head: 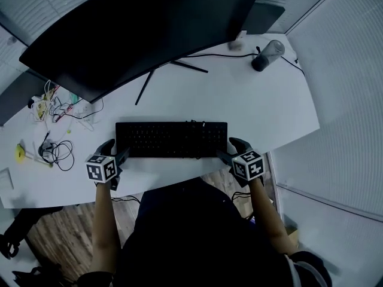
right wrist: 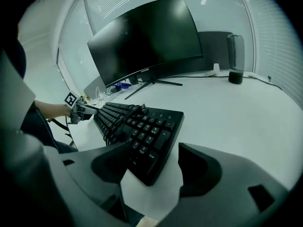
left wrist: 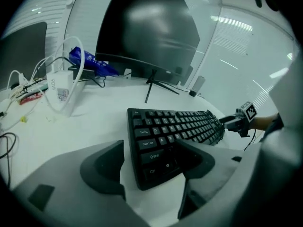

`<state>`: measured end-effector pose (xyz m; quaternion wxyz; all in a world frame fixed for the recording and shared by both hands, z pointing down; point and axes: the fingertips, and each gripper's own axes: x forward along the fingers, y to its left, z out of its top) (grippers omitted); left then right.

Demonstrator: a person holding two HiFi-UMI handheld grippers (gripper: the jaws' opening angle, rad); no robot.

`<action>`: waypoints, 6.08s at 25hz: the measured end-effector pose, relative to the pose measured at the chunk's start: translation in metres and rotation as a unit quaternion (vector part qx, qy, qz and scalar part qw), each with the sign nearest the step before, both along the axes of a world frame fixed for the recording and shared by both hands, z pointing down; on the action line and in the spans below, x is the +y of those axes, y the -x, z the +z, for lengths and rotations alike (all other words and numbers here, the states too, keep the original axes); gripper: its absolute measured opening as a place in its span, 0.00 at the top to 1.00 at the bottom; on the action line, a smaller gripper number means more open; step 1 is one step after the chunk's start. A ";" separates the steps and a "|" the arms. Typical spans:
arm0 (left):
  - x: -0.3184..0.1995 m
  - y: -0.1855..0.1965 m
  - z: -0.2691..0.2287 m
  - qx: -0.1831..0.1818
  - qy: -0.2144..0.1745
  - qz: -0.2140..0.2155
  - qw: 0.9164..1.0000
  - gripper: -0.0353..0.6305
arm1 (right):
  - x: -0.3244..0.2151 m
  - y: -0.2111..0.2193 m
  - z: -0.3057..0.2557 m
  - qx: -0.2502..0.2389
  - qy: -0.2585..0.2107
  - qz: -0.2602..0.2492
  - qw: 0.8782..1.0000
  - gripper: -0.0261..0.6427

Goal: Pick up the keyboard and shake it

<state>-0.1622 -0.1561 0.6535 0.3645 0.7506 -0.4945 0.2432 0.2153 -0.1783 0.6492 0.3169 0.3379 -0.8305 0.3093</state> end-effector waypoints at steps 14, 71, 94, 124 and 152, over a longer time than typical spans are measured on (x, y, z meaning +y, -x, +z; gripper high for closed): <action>-0.005 -0.005 0.007 0.057 0.027 0.024 0.998 0.47 | -0.002 0.007 0.013 -0.043 0.068 0.049 0.996 0.52; -0.026 0.015 -0.144 0.187 -0.194 -0.149 0.951 0.47 | -0.059 0.040 -0.250 -0.051 -0.248 0.086 0.964 0.57; -0.004 0.017 -0.026 0.093 -0.037 -0.112 0.989 0.47 | -0.054 0.030 -0.031 -0.099 -0.012 0.129 0.987 0.57; -0.004 0.038 -0.007 0.023 -0.012 -0.103 0.994 0.47 | -0.094 0.018 -0.007 0.005 -0.032 0.101 0.994 0.57; -0.047 -0.029 -0.412 -0.059 -0.458 -0.084 0.883 0.91 | -0.063 0.143 -0.426 -0.095 -0.486 0.123 0.860 0.92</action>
